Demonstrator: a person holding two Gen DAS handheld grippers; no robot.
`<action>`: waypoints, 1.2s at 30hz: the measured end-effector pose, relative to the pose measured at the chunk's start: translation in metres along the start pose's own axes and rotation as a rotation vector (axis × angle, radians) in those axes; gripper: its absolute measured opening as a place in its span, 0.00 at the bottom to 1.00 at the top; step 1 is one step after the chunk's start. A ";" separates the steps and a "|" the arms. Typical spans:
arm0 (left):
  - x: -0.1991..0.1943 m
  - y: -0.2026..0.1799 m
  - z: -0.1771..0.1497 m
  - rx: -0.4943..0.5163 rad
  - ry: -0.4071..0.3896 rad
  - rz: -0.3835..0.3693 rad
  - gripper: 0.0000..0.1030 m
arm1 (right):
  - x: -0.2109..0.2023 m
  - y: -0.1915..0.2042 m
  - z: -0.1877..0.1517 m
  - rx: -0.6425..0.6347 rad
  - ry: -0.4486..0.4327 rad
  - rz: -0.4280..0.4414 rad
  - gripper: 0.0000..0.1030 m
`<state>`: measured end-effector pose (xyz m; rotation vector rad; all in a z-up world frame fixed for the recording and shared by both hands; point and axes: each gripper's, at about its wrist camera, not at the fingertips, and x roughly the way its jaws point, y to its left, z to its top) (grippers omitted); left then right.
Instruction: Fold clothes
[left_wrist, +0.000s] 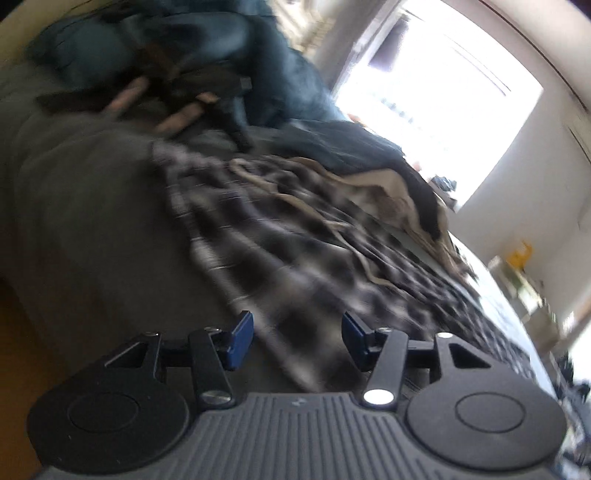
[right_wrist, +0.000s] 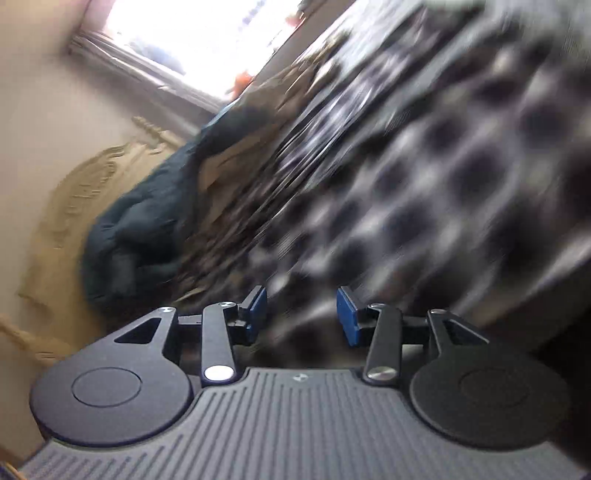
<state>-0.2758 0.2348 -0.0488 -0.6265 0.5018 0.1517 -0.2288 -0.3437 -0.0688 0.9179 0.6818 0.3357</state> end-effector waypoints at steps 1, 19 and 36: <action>0.003 0.007 0.000 -0.026 -0.007 0.000 0.52 | 0.003 0.001 -0.005 0.007 0.011 0.010 0.42; 0.073 0.077 0.009 -0.472 0.029 -0.146 0.38 | 0.006 -0.006 -0.035 0.136 0.009 -0.054 0.51; 0.083 0.076 0.006 -0.492 0.021 -0.130 0.29 | -0.060 -0.049 -0.049 0.267 -0.171 -0.095 0.51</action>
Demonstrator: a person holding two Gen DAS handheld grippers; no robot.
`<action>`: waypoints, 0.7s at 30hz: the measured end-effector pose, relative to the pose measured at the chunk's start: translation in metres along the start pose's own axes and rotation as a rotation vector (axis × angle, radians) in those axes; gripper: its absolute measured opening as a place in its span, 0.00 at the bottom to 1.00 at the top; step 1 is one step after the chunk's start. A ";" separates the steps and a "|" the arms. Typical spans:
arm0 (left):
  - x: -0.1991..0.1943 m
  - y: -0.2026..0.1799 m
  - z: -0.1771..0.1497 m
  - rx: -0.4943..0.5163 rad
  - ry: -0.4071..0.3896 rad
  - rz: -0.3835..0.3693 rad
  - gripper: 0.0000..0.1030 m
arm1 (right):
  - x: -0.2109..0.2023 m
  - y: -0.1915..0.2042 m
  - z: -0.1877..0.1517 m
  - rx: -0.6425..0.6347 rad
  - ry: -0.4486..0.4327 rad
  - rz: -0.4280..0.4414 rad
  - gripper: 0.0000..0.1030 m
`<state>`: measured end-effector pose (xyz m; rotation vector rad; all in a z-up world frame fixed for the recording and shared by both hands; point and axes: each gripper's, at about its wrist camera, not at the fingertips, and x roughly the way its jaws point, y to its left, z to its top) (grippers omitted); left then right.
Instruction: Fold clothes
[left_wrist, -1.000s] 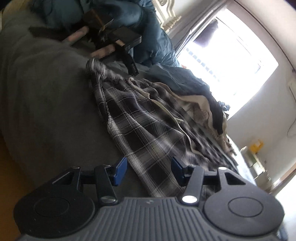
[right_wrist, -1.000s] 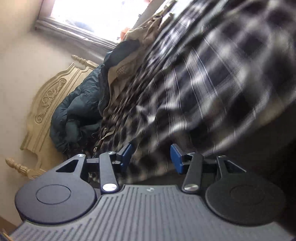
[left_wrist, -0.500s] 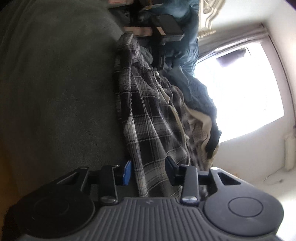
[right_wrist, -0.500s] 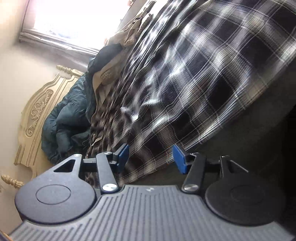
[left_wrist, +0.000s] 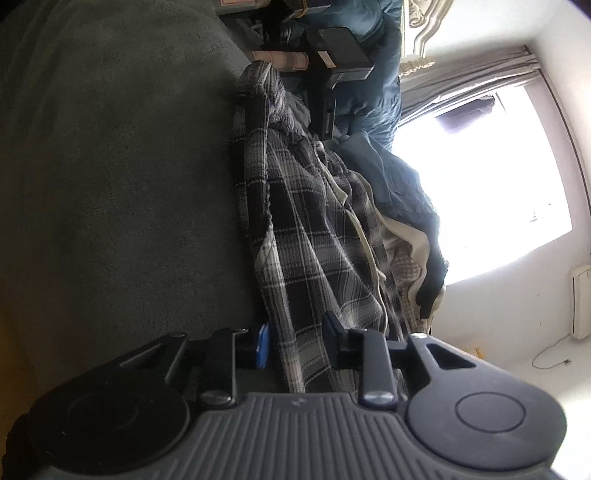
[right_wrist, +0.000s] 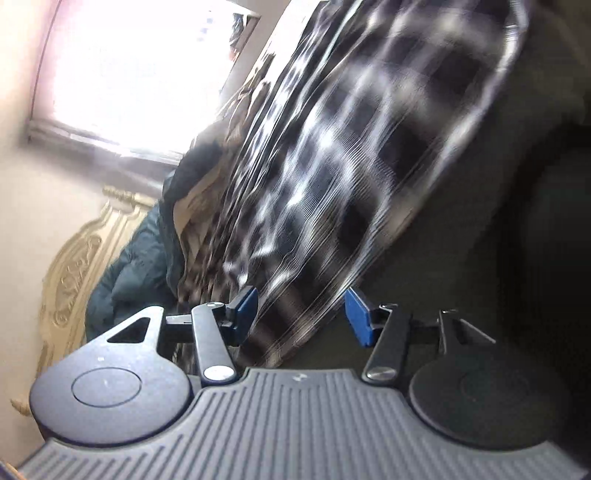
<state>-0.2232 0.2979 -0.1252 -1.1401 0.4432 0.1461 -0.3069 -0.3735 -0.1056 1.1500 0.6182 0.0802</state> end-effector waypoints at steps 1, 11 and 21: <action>0.001 -0.002 0.001 0.005 -0.001 0.005 0.29 | 0.000 -0.003 0.002 0.012 -0.006 0.000 0.51; 0.011 -0.022 0.002 0.090 -0.017 0.074 0.30 | 0.024 -0.029 0.004 0.137 0.024 0.021 0.52; 0.006 -0.011 0.011 0.084 -0.053 0.083 0.18 | 0.019 -0.039 0.014 0.146 -0.062 0.025 0.39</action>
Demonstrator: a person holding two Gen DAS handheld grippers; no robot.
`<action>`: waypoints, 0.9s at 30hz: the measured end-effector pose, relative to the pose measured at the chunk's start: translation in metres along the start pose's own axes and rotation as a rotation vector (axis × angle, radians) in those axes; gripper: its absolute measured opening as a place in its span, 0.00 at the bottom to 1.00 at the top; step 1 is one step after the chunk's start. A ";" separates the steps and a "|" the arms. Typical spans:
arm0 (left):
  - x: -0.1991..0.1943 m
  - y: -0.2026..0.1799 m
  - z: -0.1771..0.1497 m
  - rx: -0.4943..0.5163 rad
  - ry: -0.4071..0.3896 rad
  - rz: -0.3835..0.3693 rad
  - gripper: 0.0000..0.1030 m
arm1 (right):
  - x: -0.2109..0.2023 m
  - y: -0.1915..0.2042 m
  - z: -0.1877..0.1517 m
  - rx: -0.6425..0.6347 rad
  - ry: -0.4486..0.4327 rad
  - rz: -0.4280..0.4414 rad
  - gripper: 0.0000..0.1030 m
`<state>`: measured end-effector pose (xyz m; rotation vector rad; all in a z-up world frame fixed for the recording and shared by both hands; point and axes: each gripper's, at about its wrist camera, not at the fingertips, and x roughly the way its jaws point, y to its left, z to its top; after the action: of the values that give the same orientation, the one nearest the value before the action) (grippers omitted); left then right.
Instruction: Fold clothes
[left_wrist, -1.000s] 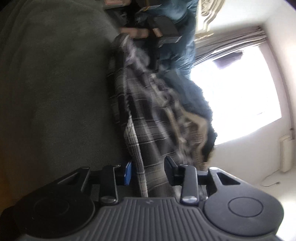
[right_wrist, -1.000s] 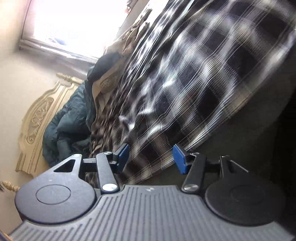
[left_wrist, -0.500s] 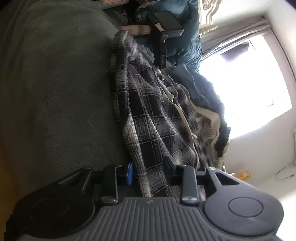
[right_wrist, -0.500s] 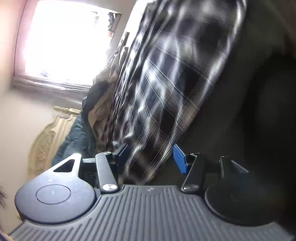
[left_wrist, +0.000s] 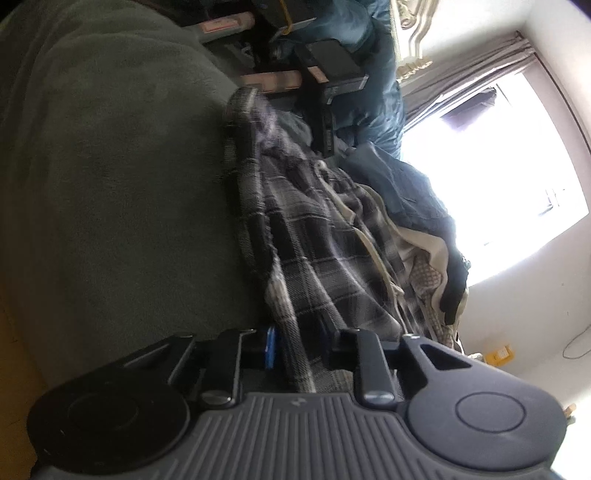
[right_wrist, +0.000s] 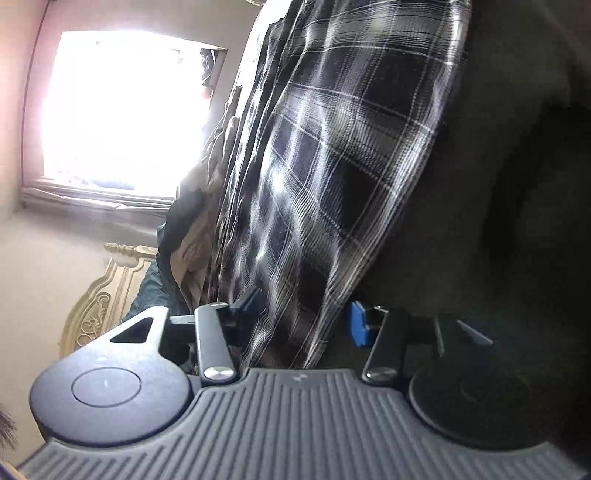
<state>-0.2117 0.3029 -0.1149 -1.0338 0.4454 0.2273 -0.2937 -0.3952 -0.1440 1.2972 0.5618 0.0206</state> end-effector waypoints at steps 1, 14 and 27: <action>0.001 0.002 0.001 -0.006 0.001 0.002 0.17 | 0.000 -0.001 0.000 -0.002 -0.003 -0.001 0.35; -0.011 -0.019 0.007 0.116 -0.061 -0.008 0.05 | -0.012 0.026 0.015 -0.130 -0.123 0.034 0.03; 0.005 -0.079 0.023 0.255 -0.142 -0.068 0.05 | 0.031 0.092 0.046 -0.288 -0.211 0.075 0.02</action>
<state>-0.1713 0.2829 -0.0458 -0.7760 0.3014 0.1770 -0.2215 -0.4006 -0.0650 1.0238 0.3161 0.0255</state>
